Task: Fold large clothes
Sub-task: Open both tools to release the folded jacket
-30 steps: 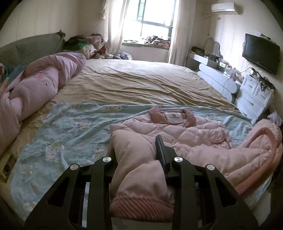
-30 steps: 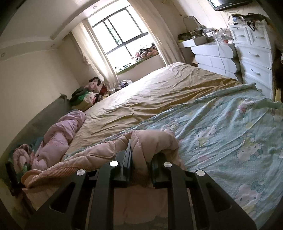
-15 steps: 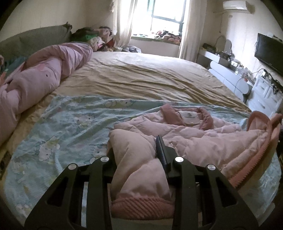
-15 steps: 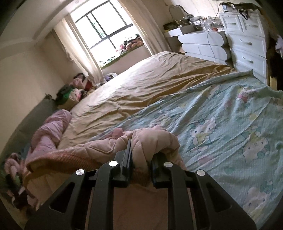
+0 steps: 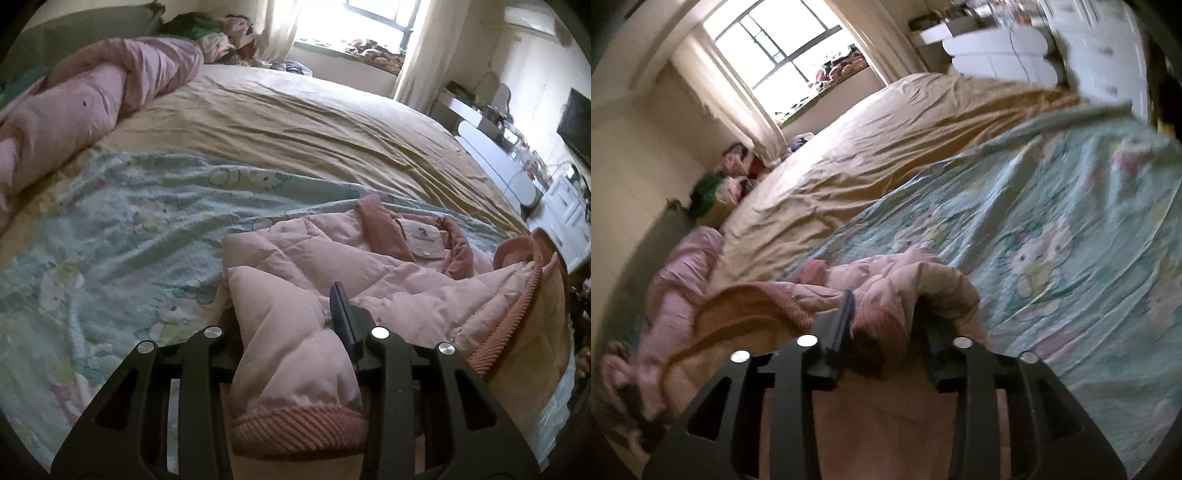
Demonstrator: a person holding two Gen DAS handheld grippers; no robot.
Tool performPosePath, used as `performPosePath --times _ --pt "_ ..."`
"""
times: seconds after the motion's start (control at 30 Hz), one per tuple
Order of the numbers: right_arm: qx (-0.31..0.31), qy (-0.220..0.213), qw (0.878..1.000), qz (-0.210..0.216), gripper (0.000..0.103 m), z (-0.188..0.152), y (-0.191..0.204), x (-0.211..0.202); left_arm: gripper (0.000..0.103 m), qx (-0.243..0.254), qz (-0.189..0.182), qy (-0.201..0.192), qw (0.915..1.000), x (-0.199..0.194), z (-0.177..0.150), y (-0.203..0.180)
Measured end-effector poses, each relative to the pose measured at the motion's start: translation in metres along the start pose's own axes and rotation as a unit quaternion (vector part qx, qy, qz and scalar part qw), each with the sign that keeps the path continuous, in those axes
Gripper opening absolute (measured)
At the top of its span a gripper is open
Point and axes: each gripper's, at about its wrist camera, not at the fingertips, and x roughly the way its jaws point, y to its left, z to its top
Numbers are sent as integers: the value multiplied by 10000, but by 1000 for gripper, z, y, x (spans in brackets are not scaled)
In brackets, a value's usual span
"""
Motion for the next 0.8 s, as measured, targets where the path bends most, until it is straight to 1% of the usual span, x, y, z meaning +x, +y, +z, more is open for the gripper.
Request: performPosePath --times 0.03,0.07,0.1,0.13,0.17,0.23,0.27,0.37,0.4,0.47,0.53,0.6,0.63,0.67,0.7,0.73,0.8 --pt "68 -12 9999 103 51 1 -2 -2 31 -88 -41 7 10000 4 -2 2" --pt "112 -58 9997 225 66 2 -2 -6 31 -108 -42 15 9999 6 -2 2" --pt "83 -127 9995 263 72 3 0 -11 31 -102 -29 21 9999 8 -2 1" --pt "7 -221 9996 168 77 2 4 -16 32 -86 -4 22 10000 10 -3 1" --pt "-145 -337 9993 73 77 0 8 -24 32 -86 -6 20 10000 11 -2 0" --pt "-430 -459 9980 113 78 -7 18 -32 34 -104 -36 15 9999 12 -2 0" --pt "-693 -493 9964 65 79 -16 26 -36 35 -101 -45 9 9999 11 -2 -1" --pt "-1388 -338 9897 -73 79 -40 44 -33 40 -42 -78 -35 10000 7 1 -4" --pt "-1742 -225 9843 -151 79 -54 53 -29 42 -17 -94 -62 9999 5 2 -4" --pt "-2162 -76 9759 -280 79 -71 62 -21 48 6 -134 -97 9999 0 2 -5" --pt "-2513 92 9665 -513 80 -89 69 -8 59 14 -196 -145 9997 -5 5 -5" --pt "-2742 139 9586 -759 82 -101 72 2 66 48 -231 -192 9995 -11 6 -7" --pt "-2762 112 9578 -784 83 -104 70 2 68 65 -245 -224 9994 -14 7 -9" --pt "-2734 102 9588 -769 84 -105 68 2 69 86 -245 -245 9994 -16 7 -11" --pt "-2690 103 9602 -750 84 -106 67 3 73 117 -252 -279 9992 -20 7 -13" --pt "-2643 109 9616 -731 84 -107 66 3 82 133 -257 -325 9991 -24 7 -14" --pt "-2606 116 9629 -696 84 -108 63 3 91 194 -140 -492 9985 -34 6 -17"
